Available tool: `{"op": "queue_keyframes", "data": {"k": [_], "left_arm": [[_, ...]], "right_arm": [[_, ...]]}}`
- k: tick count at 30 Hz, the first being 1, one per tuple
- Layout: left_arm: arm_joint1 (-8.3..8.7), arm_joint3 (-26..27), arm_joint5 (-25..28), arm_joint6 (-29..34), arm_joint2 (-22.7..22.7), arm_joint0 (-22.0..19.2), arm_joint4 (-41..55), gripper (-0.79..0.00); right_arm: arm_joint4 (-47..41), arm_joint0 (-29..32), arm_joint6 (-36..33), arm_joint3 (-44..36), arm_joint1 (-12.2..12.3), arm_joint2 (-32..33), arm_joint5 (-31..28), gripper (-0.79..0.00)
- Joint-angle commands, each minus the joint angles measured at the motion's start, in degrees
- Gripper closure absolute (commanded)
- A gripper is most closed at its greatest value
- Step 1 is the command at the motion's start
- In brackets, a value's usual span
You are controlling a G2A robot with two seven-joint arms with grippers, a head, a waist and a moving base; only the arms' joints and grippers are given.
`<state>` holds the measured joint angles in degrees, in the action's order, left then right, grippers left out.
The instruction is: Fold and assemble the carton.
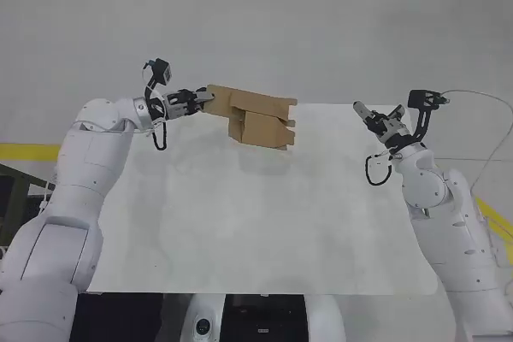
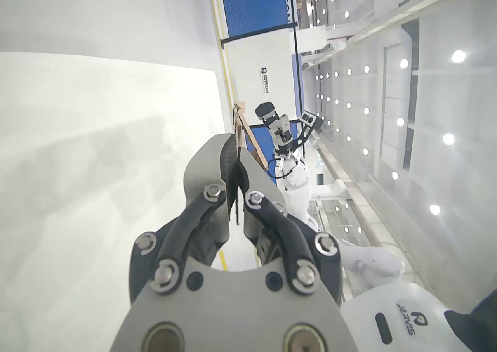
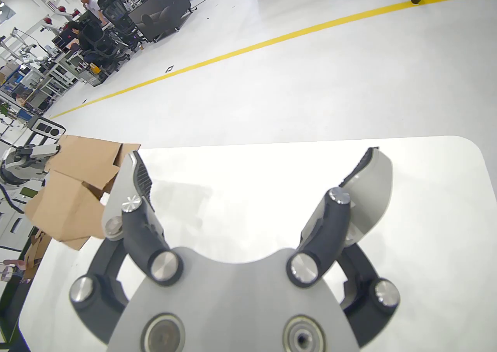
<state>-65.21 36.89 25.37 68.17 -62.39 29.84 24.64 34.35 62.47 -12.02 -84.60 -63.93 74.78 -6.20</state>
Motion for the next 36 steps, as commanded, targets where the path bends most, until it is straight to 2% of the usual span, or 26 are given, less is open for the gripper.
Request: {"op": "queue_keyframes", "data": {"k": [1,11,17,24,33,36], "left_arm": [[-0.24,1.4,0.1,0.7,0.5,0.5,0.3,0.0],[-0.28,8.6,-0.8,6.3,1.7,4.4,1.0,0.0],[0.5,11.9,-0.3,10.9,1.2,6.1,0.0,0.0],[1.77,18.3,-3.0,13.8,1.1,8.9,-0.8,0.0],[3.8,22.4,-5.4,16.1,0.3,11.0,-0.7,0.0],[3.86,22.5,-5.4,16.2,0.4,11.1,-0.7,0.0]], "right_arm": [[0.0,0.0,0.0,0.0,0.0,0.0,0.0,-0.785],[0.0,0.0,0.0,0.0,0.0,0.0,0.0,-0.785],[0.0,0.0,0.0,0.0,0.0,0.0,0.0,-0.785],[0.0,0.0,0.0,0.0,0.0,0.0,0.0,-0.785],[0.0,0.0,0.0,0.0,0.0,0.0,0.0,-0.785],[0.0,0.0,0.0,0.0,0.0,0.0,0.0,-0.785]]}}
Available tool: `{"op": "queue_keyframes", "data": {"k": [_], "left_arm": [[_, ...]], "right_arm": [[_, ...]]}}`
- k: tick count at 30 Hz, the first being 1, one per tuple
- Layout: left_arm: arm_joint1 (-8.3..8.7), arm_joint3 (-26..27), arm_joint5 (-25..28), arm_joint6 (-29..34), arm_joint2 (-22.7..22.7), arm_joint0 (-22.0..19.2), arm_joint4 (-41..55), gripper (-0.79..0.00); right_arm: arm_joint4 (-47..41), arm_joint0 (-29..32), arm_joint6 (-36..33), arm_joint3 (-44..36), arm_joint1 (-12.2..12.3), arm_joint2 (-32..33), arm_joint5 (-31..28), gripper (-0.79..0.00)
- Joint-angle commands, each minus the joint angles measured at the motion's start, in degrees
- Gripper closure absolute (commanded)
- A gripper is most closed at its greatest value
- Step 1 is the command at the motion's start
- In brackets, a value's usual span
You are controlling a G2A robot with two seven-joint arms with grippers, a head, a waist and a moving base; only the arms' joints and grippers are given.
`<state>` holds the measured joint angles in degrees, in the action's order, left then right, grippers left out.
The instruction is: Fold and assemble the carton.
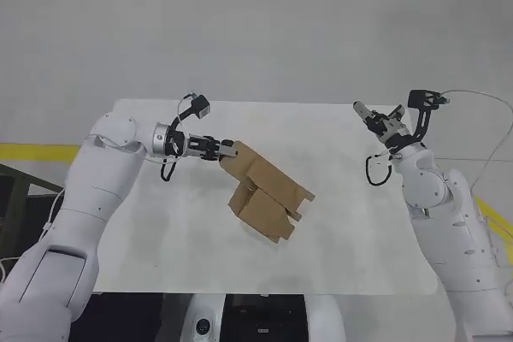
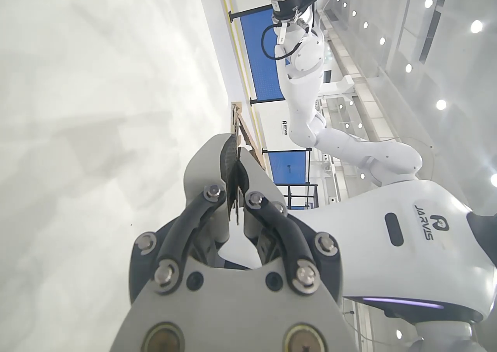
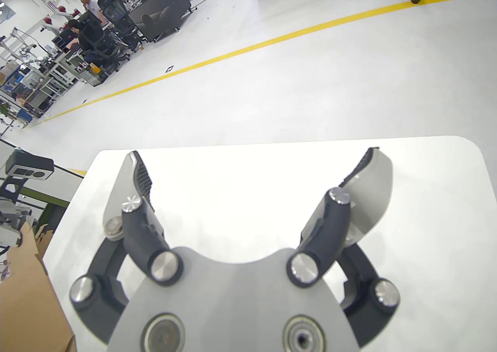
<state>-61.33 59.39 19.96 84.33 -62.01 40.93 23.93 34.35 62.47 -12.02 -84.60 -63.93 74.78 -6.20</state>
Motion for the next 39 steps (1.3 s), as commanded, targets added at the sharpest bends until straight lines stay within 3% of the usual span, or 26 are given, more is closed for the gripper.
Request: {"op": "queue_keyframes", "data": {"k": [1,27,34,39], "left_arm": [[-0.02,0.0,0.0,0.0,0.0,0.0,0.0,0.0],[-0.02,0.0,0.0,0.0,0.0,0.0,0.0,0.0],[-0.02,0.0,0.0,0.0,0.0,0.0,0.0,0.0],[-0.02,0.0,0.0,0.0,0.0,0.0,0.0,0.0]], "right_arm": [[0.0,0.0,0.0,0.0,0.0,0.0,0.0,-0.785],[-0.3,0.2,0.1,0.0,0.0,0.0,0.0,-0.785],[-12.5,0.0,-4.5,2.1,-0.3,1.6,-7.3,-0.785],[-15.8,-1.1,-12.0,3.2,-0.4,0.3,-11.0,-0.785]]}}
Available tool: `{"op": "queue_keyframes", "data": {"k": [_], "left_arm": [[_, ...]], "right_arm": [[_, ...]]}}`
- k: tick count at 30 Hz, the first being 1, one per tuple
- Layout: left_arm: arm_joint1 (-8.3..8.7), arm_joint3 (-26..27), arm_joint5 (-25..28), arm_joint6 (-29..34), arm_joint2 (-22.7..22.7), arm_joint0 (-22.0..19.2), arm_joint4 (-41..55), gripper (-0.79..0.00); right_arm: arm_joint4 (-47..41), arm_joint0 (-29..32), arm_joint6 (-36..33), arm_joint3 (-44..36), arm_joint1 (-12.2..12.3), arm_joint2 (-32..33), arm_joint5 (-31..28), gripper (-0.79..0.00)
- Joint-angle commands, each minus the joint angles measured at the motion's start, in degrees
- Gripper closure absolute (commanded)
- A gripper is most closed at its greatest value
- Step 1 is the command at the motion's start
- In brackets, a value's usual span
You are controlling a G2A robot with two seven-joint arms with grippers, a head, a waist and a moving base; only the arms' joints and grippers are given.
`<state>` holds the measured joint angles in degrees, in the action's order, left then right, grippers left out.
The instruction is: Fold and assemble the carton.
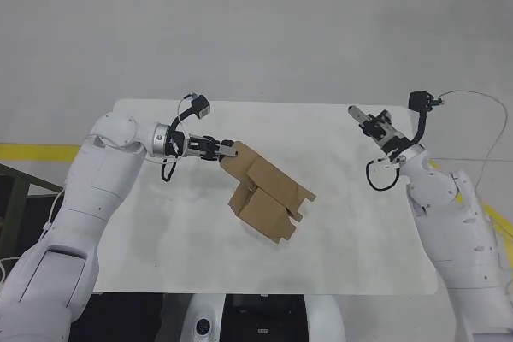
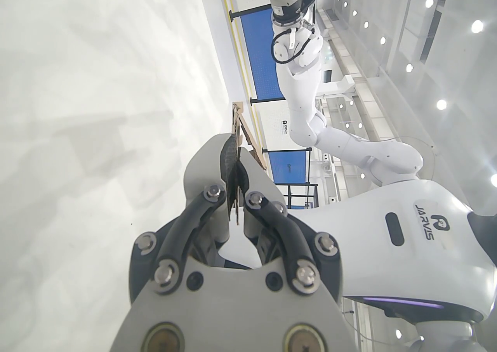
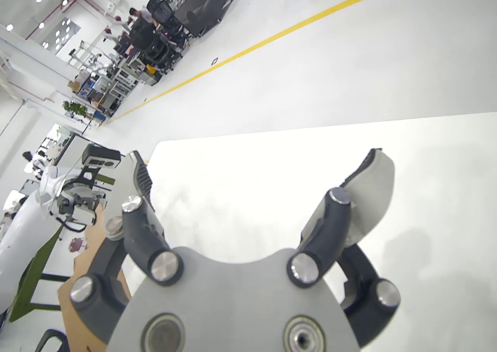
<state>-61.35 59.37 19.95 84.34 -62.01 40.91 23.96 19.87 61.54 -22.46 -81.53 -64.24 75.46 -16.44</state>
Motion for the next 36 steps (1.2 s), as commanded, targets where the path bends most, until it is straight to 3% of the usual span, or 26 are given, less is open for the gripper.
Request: {"op": "queue_keyframes", "data": {"k": [1,7,15,24,36], "left_arm": [[0.0,0.0,0.0,0.0,0.0,0.0,0.0,0.0],[0.0,0.0,0.0,0.0,0.0,0.0,0.0,0.0],[0.0,0.0,0.0,0.0,0.0,0.0,0.0,0.0],[0.0,0.0,0.0,0.0,0.0,0.0,0.0,0.0],[0.0,0.0,0.0,0.0,0.0,0.0,0.0,0.0]], "right_arm": [[-2.8,-0.5,-3.4,0.5,-0.1,-1.0,-1.5,-0.785],[-11.8,-4.2,-16.6,4.6,-1.0,-6.5,-5.1,-0.785],[-27.8,-8.9,-26.1,14.5,-2.6,-10.7,-13.6,-0.785],[-44.3,-13.8,-45.4,23.6,-4.2,-16.1,-20.0,-0.785],[-43.3,-15.8,-47.3,23.8,-4.3,-18.5,-18.1,-0.785]]}}
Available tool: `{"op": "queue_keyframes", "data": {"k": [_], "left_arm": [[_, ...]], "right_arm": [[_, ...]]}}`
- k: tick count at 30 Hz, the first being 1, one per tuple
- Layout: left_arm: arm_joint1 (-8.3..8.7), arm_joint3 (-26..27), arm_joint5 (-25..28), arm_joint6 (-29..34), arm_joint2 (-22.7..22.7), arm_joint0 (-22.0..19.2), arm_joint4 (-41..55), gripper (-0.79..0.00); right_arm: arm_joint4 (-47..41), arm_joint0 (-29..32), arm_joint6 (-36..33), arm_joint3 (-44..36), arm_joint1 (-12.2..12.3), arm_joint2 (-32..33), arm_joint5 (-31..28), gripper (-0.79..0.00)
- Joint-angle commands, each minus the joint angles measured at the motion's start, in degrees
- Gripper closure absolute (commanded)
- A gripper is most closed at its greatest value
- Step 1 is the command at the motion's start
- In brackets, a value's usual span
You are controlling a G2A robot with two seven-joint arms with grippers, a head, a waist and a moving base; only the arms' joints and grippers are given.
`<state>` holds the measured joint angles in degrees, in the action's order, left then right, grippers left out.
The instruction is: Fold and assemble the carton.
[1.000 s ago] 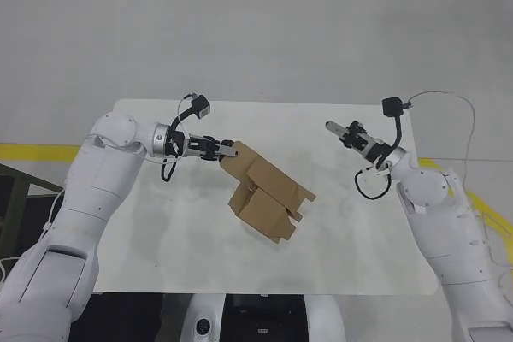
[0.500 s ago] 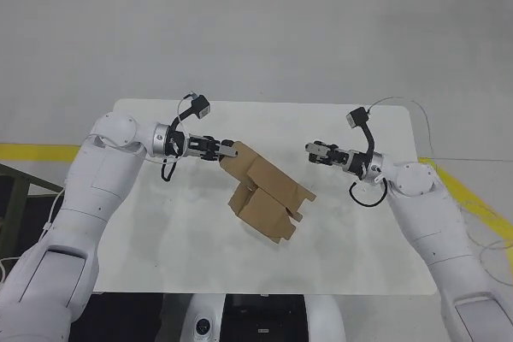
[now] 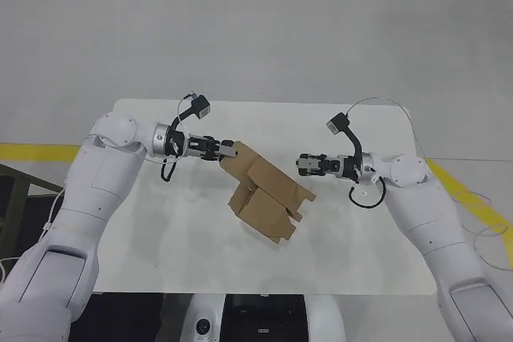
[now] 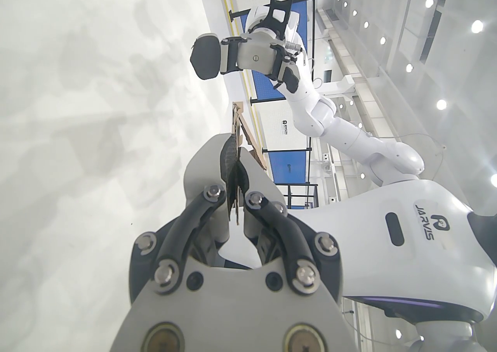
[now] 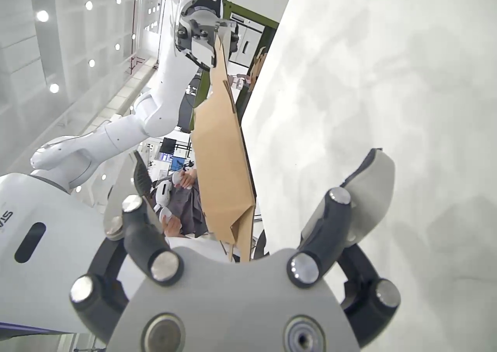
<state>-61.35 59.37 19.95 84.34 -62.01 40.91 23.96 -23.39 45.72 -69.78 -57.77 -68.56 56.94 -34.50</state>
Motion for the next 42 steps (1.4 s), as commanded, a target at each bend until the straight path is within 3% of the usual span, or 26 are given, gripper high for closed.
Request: {"op": "queue_keyframes", "data": {"k": [1,8,23,26,31,33,35,42], "left_arm": [[0.0,0.0,0.0,0.0,0.0,0.0,0.0,0.0],[0.07,2.0,-0.5,-1.9,0.2,1.1,-1.0,0.0],[0.62,5.2,-1.7,0.0,0.2,2.8,0.0,0.0],[0.6,5.1,-1.6,0.7,0.5,2.7,0.4,0.0],[0.53,4.7,-1.5,1.3,1.1,2.3,0.7,0.0],[0.51,4.6,-1.5,1.3,1.2,2.2,0.8,0.0],[0.49,4.4,-1.5,1.5,1.4,2.1,0.8,0.0],[0.46,3.9,-1.4,1.4,1.9,1.7,0.8,0.0]], "right_arm": [[0.0,0.0,0.0,0.0,0.0,0.0,0.0,-0.785],[1.2,1.8,1.3,-1.8,0.1,-0.4,1.7,-0.785],[-1.5,0.2,-4.4,-2.3,-0.6,-6.0,4.4,-0.785],[-2.4,-0.1,-4.5,-2.4,-0.4,-6.8,4.5,-0.36],[-3.7,-0.3,-5.5,-3.2,0.2,-8.1,5.5,-0.2],[-4.4,-0.3,-5.7,-3.4,0.4,-8.5,5.7,-0.058],[-5.2,-0.4,-6.0,-3.7,0.6,-9.0,5.9,0.0],[-7.4,-0.7,-7.2,-4.6,1.2,-11.1,7.2,0.0]]}}
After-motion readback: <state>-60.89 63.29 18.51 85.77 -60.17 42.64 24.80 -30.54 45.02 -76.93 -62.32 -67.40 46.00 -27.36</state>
